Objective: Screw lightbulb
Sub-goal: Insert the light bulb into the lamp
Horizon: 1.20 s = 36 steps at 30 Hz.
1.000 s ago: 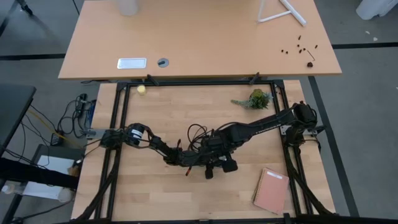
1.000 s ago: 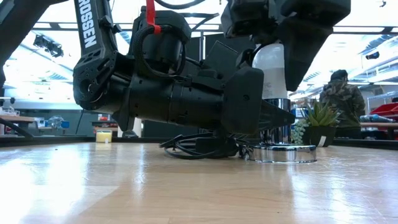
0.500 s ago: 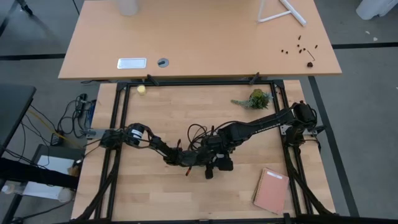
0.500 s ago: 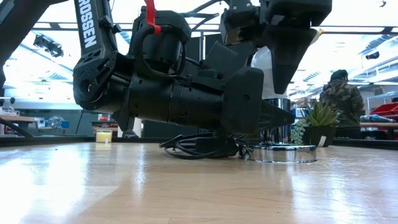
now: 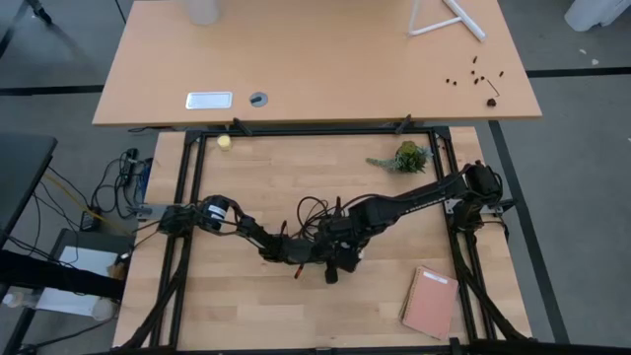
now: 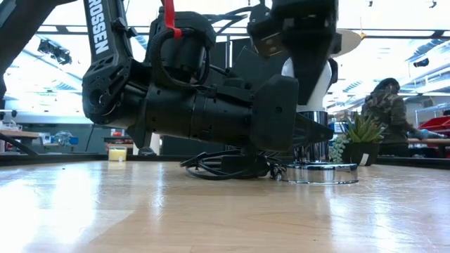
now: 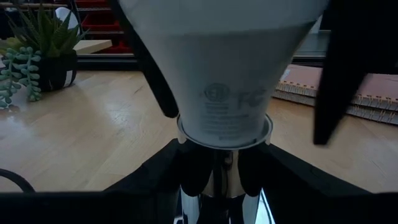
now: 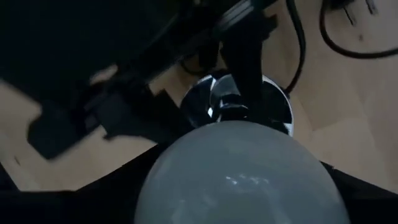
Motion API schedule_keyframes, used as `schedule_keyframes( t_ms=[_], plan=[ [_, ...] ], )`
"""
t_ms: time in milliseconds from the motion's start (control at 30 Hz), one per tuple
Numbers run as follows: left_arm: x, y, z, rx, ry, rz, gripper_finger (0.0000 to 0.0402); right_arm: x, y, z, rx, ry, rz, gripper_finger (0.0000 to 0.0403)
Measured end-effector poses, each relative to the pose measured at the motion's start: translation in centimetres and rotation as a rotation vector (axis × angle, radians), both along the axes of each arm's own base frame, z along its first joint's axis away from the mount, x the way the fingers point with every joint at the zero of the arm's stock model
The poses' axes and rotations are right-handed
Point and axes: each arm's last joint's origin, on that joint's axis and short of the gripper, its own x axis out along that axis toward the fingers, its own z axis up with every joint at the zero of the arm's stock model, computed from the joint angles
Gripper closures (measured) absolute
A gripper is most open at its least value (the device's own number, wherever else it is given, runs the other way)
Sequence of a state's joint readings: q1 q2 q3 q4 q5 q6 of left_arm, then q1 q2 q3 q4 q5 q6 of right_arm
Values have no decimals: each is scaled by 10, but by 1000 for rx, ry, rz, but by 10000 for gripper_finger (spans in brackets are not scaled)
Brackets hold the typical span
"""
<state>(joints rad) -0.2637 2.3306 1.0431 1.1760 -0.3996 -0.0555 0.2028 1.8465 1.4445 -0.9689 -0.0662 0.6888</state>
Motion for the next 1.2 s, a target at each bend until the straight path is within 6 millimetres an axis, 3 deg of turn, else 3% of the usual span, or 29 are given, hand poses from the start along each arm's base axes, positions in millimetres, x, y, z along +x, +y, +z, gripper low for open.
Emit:
schedule_keyframes(
  t_ms=[367,667,1000,1200],
  plan=[
    [0,0,0,0,0,4,206,1,3,0,24,2,-363,138],
    [0,0,0,1,0,7,206,0,3,0,18,10,-482,125],
    [0,0,0,5,-2,14,206,0,7,22,-49,-73,-286,116],
    [0,0,0,4,0,7,206,-2,8,26,-99,-89,132,116]
  ],
)
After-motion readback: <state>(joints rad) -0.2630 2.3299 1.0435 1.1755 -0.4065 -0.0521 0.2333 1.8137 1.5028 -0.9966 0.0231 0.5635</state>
